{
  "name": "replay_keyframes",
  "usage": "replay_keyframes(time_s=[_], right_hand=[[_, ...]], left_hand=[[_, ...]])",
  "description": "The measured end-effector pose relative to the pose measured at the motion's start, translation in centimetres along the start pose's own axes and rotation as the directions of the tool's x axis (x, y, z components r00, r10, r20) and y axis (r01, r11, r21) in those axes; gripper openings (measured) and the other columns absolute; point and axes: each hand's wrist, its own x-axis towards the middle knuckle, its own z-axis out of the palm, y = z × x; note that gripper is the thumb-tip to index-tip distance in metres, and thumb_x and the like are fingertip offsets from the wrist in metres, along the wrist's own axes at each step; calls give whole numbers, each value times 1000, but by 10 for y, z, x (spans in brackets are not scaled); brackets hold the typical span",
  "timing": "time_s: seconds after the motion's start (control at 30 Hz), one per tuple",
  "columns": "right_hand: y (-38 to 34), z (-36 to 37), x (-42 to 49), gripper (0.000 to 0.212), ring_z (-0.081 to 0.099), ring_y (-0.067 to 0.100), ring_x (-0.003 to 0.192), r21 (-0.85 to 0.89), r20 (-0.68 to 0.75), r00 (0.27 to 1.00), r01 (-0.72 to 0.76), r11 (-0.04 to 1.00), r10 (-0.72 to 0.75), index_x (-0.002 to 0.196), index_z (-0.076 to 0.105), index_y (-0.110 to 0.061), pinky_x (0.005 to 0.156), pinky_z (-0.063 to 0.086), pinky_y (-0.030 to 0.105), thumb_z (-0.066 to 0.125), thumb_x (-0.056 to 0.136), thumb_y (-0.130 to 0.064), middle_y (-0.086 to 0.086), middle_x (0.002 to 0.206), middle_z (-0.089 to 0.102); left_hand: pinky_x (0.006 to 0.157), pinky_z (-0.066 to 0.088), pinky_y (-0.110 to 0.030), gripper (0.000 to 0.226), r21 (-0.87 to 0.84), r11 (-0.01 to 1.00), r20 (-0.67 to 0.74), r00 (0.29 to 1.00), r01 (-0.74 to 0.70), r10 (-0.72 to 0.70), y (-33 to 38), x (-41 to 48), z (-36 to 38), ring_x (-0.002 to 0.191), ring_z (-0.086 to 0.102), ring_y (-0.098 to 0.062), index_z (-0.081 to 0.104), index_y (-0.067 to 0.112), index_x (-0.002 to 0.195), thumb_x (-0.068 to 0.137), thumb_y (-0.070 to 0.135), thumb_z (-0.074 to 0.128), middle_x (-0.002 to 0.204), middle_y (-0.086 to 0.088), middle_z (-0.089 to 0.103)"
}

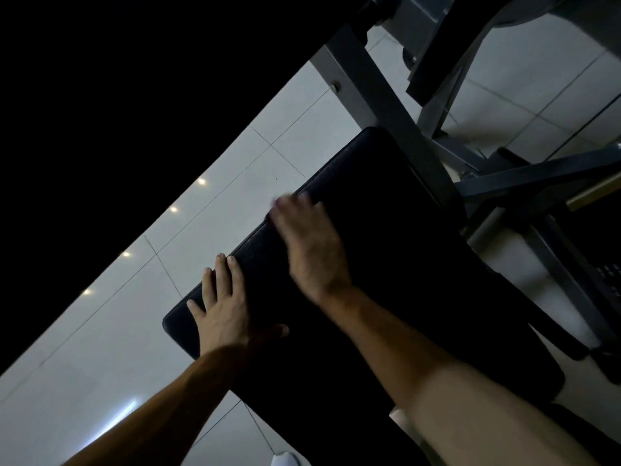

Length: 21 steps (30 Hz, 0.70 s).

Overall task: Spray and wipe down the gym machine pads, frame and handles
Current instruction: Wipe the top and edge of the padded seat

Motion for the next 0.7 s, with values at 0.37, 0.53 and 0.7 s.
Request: replay_keyframes(time_s=[0.37,0.53,0.7], right_hand=[[74,-37,5,53,33,34,152,-65,-135,962,-247,967,237,147,56,-12,126,23,56,56,96,2,10,160,44],[9,-8,-40,55,29,37,154,-15,-93,974,-210,978,207,151,51,-9,127,23,51,51,97,-1,15,163,38],[13,-12,-86,64,32,32,154,-74,270,933,268,961,-240,151,53,-15,125,26,49,43,89,-4,10,165,37]], left_hand=[[121,-6,-65,160,-42,998,-24,999,-41,40,-9,1,8,153,-30,-23,-29,29,156,54,70,88,163,8,-37],[123,-3,-64,158,-24,999,-28,999,-28,27,-7,1,7,152,-30,-23,-27,27,158,57,68,87,163,6,-38],[122,-10,-60,145,-11,994,-9,994,-105,105,2,-23,20,148,-38,-22,-25,25,158,70,66,82,159,4,-45]])
